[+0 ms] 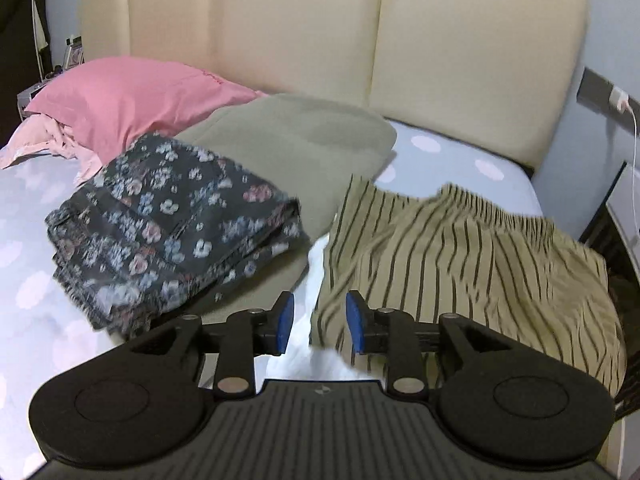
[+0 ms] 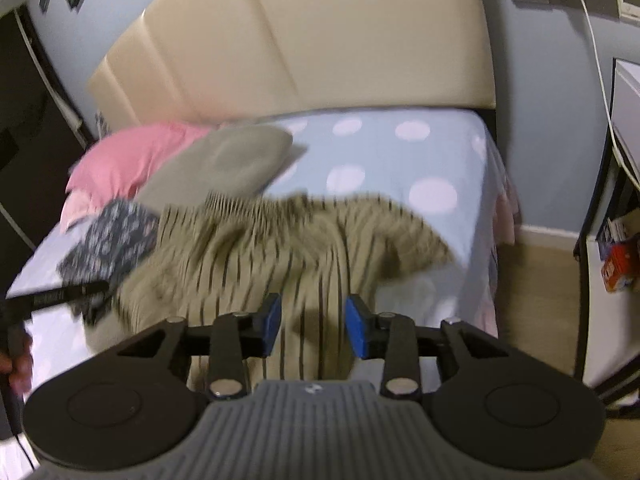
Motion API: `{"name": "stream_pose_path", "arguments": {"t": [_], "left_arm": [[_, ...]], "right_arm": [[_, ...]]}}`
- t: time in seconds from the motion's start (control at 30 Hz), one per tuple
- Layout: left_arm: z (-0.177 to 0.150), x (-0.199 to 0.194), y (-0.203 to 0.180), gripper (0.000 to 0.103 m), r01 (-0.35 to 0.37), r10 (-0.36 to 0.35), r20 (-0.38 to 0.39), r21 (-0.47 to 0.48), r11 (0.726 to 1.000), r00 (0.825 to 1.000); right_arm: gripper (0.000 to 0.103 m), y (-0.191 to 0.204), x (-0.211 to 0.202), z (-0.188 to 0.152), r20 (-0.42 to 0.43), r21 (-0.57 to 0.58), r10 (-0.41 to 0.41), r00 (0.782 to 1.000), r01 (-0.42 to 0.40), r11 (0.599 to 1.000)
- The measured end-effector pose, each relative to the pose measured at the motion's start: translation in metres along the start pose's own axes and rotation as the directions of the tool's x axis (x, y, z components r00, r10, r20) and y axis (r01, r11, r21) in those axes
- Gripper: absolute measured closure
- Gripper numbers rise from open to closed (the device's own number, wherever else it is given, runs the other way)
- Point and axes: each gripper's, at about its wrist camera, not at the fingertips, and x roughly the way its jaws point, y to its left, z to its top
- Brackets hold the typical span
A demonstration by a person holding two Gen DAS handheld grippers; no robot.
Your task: Fold clothes
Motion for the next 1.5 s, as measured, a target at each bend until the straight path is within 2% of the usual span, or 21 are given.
{"name": "stream_pose_path", "arguments": {"t": [0.1, 0.23, 0.33, 0.43, 0.5, 0.53, 0.63, 0.7, 0.87, 0.93, 1.0, 1.07, 1.13, 1.2, 1.23, 1.27, 1.3, 1.33, 1.4, 1.5], "left_arm": [[-0.009, 0.000, -0.005, 0.077, -0.002, 0.002, -0.026, -0.001, 1.000, 1.000], [-0.015, -0.001, -0.016, 0.077, 0.042, -0.042, -0.046, 0.000, 0.999, 0.998], [-0.015, 0.004, -0.028, 0.077, 0.045, -0.045, -0.048, 0.004, 0.999, 0.998], [-0.013, 0.015, -0.037, 0.077, 0.020, -0.019, -0.066, 0.001, 1.000, 0.998], [-0.011, 0.022, -0.040, 0.077, -0.001, 0.000, -0.082, -0.011, 1.000, 0.997], [-0.010, 0.024, -0.040, 0.077, -0.009, 0.008, -0.088, -0.012, 1.000, 0.996], [-0.010, 0.031, -0.043, 0.081, -0.042, 0.042, -0.109, 0.002, 0.999, 0.993], [-0.010, 0.035, -0.044, 0.083, -0.056, 0.057, -0.122, 0.012, 0.998, 0.991], [-0.013, 0.034, -0.044, 0.084, -0.097, 0.101, -0.132, 0.034, 0.995, 0.986], [-0.015, 0.029, -0.045, 0.084, -0.126, 0.131, -0.126, 0.047, 0.991, 0.983], [-0.016, 0.018, -0.042, 0.084, -0.114, 0.116, -0.112, 0.029, 0.993, 0.987], [-0.018, 0.003, -0.042, 0.084, -0.111, 0.113, -0.085, 0.027, 0.993, 0.990], [-0.020, -0.013, -0.043, 0.083, -0.116, 0.118, -0.055, 0.035, 0.993, 0.992], [-0.023, -0.031, -0.049, 0.079, -0.127, 0.128, -0.025, 0.047, 0.991, 0.991], [-0.025, -0.040, -0.051, 0.077, -0.133, 0.133, -0.008, 0.052, 0.990, 0.991], [-0.026, -0.050, -0.054, 0.072, -0.134, 0.134, 0.011, 0.057, 0.989, 0.991], [-0.028, -0.060, -0.057, 0.066, -0.130, 0.129, 0.030, 0.059, 0.990, 0.991], [-0.030, -0.069, -0.060, 0.062, -0.128, 0.125, 0.047, 0.062, 0.990, 0.991], [-0.034, -0.086, -0.067, 0.058, -0.128, 0.122, 0.080, 0.071, 0.989, 0.989], [-0.040, -0.112, -0.079, 0.053, -0.126, 0.115, 0.118, 0.086, 0.988, 0.986]], "right_arm": [[0.058, 0.004, -0.009, -0.021, -0.044, -0.042, -0.004, 0.999, 0.002, 0.999], [0.052, 0.011, -0.008, -0.038, -0.097, -0.103, 0.003, 0.995, -0.013, 0.995], [0.053, 0.017, 0.003, -0.045, -0.122, -0.161, -0.033, 0.992, 0.013, 0.987], [0.062, 0.020, 0.013, -0.048, -0.140, -0.199, -0.045, 0.989, 0.016, 0.980], [0.081, 0.020, 0.018, -0.049, -0.145, -0.222, -0.056, 0.988, 0.023, 0.975], [0.097, 0.020, 0.018, -0.049, -0.149, -0.236, -0.064, 0.987, 0.027, 0.971], [0.102, 0.020, 0.010, -0.048, -0.138, -0.264, -0.067, 0.988, 0.028, 0.964], [0.102, 0.019, 0.004, -0.049, -0.132, -0.298, -0.100, 0.986, 0.057, 0.953], [0.103, 0.017, 0.006, -0.052, -0.170, -0.332, -0.159, 0.973, 0.095, 0.938], [0.103, 0.012, 0.007, -0.051, -0.183, -0.324, -0.193, 0.964, 0.127, 0.937], [0.103, 0.007, 0.005, -0.049, -0.185, -0.295, -0.187, 0.965, 0.127, 0.947], [0.098, 0.007, 0.000, -0.049, -0.160, -0.281, -0.166, 0.973, 0.117, 0.953], [0.098, 0.006, -0.006, -0.048, -0.134, -0.267, -0.145, 0.980, 0.105, 0.958], [0.094, 0.006, -0.011, -0.047, -0.108, -0.254, -0.124, 0.986, 0.094, 0.963], [0.087, 0.006, -0.014, -0.047, -0.095, -0.247, -0.114, 0.989, 0.088, 0.965], [0.074, 0.006, -0.017, -0.047, -0.081, -0.241, -0.104, 0.991, 0.081, 0.967], [0.067, 0.005, -0.019, -0.047, -0.072, -0.233, -0.097, 0.993, 0.078, 0.969], [0.062, 0.005, -0.022, -0.047, -0.065, -0.225, -0.090, 0.994, 0.073, 0.972], [0.061, 0.006, -0.028, -0.048, -0.049, -0.215, -0.073, 0.996, 0.061, 0.975], [0.048, 0.010, -0.040, -0.049, 0.004, -0.218, -0.054, 0.999, 0.054, 0.975]]}}
